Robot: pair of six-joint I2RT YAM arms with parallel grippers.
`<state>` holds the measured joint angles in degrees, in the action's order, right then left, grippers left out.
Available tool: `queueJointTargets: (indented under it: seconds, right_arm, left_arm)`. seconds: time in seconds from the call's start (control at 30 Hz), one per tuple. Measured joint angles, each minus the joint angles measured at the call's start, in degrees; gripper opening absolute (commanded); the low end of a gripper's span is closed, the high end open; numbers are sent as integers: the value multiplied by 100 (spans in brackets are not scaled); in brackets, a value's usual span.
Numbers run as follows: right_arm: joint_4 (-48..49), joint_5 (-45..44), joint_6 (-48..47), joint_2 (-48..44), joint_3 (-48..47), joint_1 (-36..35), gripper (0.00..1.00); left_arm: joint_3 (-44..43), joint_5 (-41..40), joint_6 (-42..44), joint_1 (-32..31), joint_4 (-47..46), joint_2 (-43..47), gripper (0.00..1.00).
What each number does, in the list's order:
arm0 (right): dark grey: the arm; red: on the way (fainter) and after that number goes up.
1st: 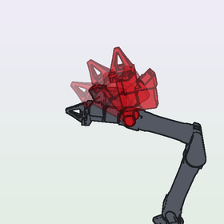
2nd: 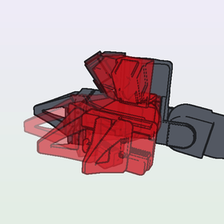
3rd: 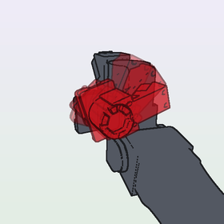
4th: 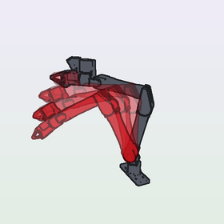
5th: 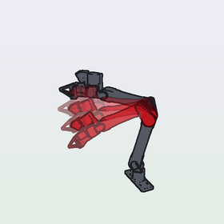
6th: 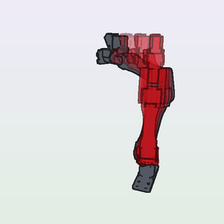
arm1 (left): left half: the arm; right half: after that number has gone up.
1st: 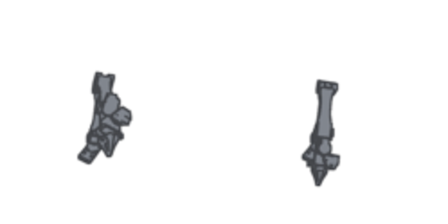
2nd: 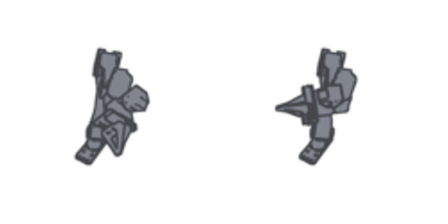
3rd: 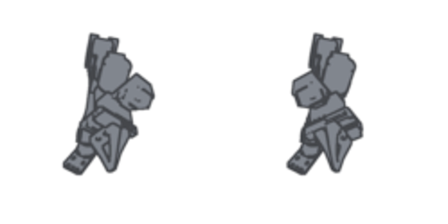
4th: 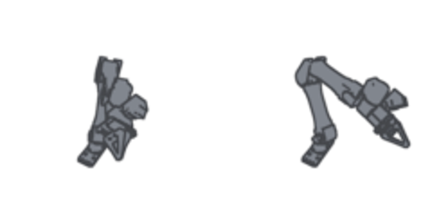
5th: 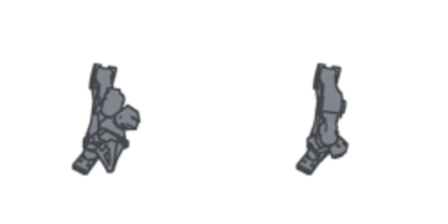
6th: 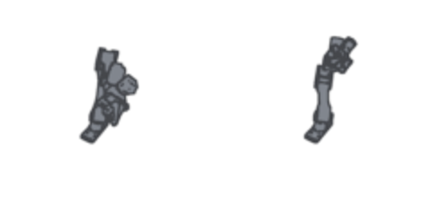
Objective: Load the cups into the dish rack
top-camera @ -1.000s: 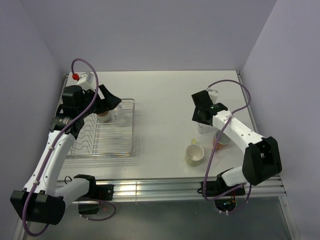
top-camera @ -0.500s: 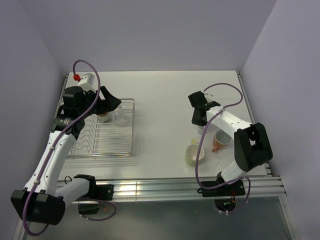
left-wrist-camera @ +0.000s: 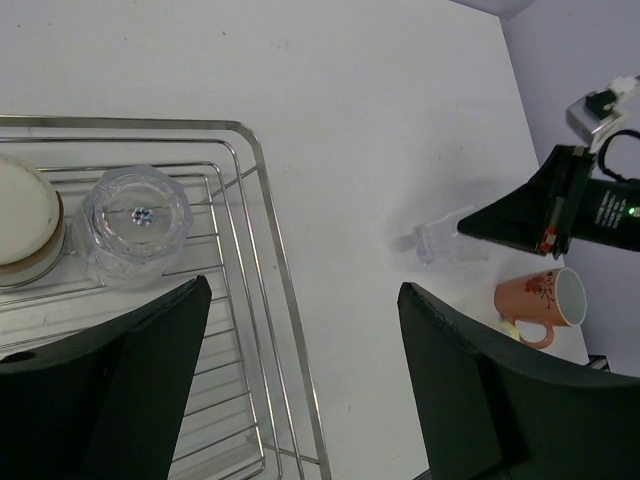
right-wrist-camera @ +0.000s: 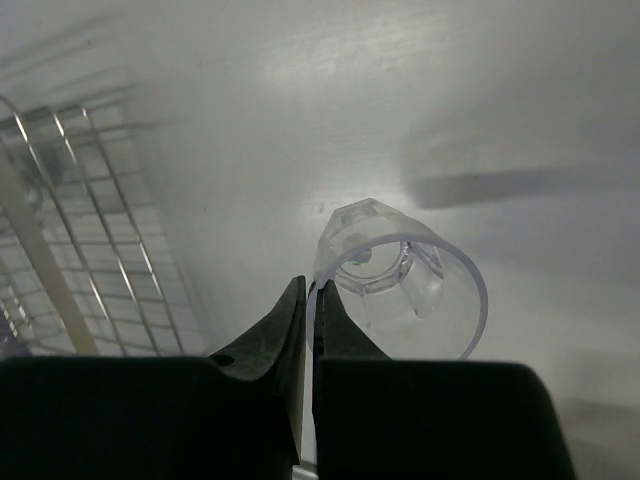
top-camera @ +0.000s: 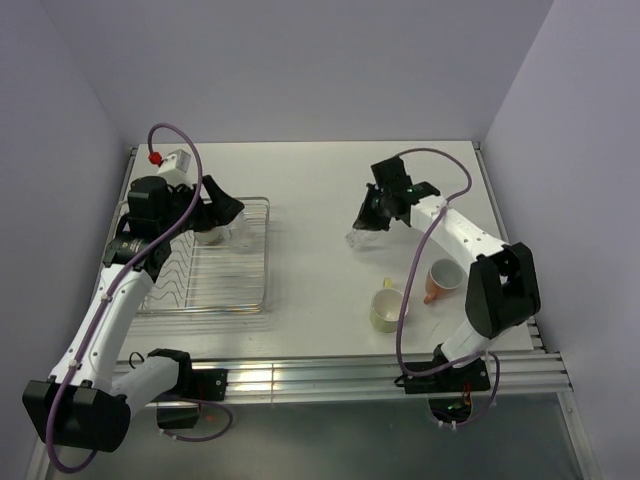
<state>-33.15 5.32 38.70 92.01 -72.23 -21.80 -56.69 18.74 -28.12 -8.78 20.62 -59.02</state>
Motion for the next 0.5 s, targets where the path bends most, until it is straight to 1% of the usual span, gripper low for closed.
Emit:
queueJointTargets:
  seconds: [0.13,0.27,0.4,0.5]
  right_arm:
    - [127,557,328,-374,581,-243,0]
    - [286,1051,605,-1202,1071,-483,0]
    - [866,1742,1045,-2247,1650,-605,0]
    - [1537,1961,1523,-2922,2124,-833,0]
  left_arm:
    - [26,164,-4,0,-72,0,83]
    - [63,444,-11,0,-155,0,83]
    - [188,802,-68,0,-354,-7,83]
    - [302,1137,-190,0,-516,-7,83]
